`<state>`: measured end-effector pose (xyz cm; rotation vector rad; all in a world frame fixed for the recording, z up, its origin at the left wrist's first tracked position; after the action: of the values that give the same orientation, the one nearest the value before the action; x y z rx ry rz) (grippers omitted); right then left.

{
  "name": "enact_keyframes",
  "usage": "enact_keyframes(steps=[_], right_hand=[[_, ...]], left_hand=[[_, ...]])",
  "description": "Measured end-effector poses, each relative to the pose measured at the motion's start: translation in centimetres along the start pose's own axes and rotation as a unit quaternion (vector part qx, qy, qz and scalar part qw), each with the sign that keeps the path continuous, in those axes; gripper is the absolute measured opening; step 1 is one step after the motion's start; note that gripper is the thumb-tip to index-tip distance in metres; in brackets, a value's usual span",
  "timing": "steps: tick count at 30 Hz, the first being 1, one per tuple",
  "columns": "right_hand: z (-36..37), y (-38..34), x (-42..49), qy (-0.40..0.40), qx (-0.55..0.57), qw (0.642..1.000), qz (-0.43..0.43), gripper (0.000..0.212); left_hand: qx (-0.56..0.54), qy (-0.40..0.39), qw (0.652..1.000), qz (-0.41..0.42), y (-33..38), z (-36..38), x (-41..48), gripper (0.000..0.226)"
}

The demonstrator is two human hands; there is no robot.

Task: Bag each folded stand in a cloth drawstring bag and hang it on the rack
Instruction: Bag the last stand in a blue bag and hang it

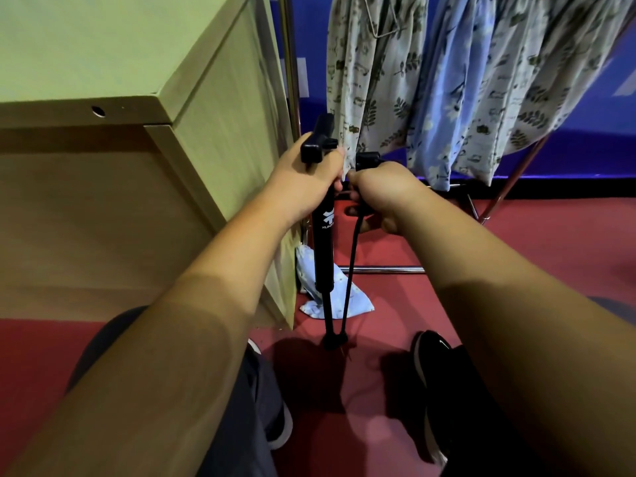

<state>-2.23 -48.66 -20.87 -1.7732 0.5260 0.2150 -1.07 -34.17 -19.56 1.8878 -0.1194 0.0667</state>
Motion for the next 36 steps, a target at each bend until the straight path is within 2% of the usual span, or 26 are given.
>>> enact_keyframes(steps=[9,16,24,31,36], right_hand=[[-0.6,0.7,-1.2,0.018,-0.03,0.999,-0.012,0.018],[-1.4,1.2,-1.4,0.039,-0.008,0.999,0.006,0.017],[-1.5,0.4,-1.9,0.017,0.032,0.999,0.011,0.025],[-3.2,-0.8,-1.1,0.055,0.041,0.998,0.014,0.023],[-2.9,-0.9,-1.0,0.062,0.022,0.998,-0.024,0.025]], left_hand=[[0.007,-0.003,0.999,-0.036,0.3,1.3,-0.3,0.026],[0.013,0.002,0.999,-0.053,0.6,1.4,-0.5,0.031],[0.019,0.008,0.998,-0.054,-1.1,3.2,-2.1,0.011],[0.037,-0.021,0.998,-0.047,-2.1,2.8,-2.0,0.025],[0.065,-0.055,0.996,-0.038,-2.7,3.4,-2.0,0.007]])
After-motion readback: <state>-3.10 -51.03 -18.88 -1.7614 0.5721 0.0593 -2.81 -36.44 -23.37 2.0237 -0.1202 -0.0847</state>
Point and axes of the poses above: each hand's wrist, its own x-axis towards the middle knuckle, its own z-axis out of the palm, y = z × x, the point moved 2 cm from there along x, towards the middle knuckle, and after that the axes turned 7 degrees about y, right-handed, at the moved point
